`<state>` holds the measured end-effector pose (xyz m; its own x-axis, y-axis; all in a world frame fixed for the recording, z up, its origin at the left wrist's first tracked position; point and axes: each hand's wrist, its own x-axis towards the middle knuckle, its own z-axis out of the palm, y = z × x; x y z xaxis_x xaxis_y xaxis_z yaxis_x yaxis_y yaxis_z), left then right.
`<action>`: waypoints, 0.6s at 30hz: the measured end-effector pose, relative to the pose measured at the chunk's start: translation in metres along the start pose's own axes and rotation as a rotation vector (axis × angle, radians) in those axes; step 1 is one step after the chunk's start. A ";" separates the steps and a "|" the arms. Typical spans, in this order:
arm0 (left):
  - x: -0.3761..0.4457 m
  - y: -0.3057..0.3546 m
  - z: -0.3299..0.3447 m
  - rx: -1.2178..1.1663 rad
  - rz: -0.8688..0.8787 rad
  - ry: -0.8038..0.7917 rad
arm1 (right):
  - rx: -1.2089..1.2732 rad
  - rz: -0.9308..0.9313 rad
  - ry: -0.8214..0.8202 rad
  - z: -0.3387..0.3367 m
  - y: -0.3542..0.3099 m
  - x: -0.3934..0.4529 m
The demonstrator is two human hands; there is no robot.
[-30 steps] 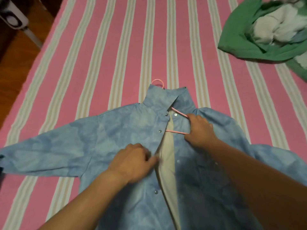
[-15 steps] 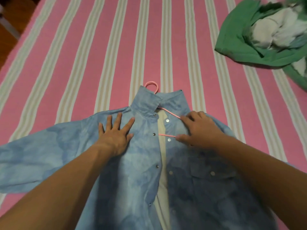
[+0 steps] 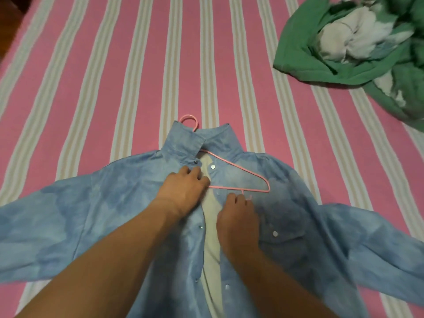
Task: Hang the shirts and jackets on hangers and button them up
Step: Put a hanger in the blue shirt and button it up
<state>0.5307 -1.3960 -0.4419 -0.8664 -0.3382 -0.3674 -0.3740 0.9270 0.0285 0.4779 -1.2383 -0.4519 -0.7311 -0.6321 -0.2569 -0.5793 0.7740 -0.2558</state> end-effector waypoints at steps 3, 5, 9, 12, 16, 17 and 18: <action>-0.004 -0.010 -0.005 0.014 -0.006 0.176 | 0.307 0.234 0.023 -0.029 0.045 0.015; -0.012 -0.015 -0.004 0.012 -0.036 0.251 | 0.598 0.483 0.107 -0.057 0.091 0.028; -0.022 -0.007 0.004 -0.021 -0.037 0.258 | 0.647 0.447 0.171 -0.122 0.143 0.051; -0.024 -0.001 0.005 -0.049 -0.068 0.263 | 0.099 0.113 -0.092 -0.131 0.137 0.071; -0.031 -0.003 0.002 -0.002 -0.079 0.283 | -0.132 -0.053 0.195 -0.128 0.131 0.106; -0.033 -0.003 0.002 -0.001 -0.080 0.289 | -0.144 -0.114 0.151 -0.126 0.128 0.109; -0.034 -0.004 0.002 -0.006 -0.079 0.293 | -0.165 -0.218 0.050 -0.120 0.123 0.109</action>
<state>0.5625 -1.3878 -0.4311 -0.8927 -0.4426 -0.0848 -0.4454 0.8952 0.0158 0.2833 -1.2077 -0.3995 -0.5970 -0.7851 -0.1650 -0.7729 0.6179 -0.1440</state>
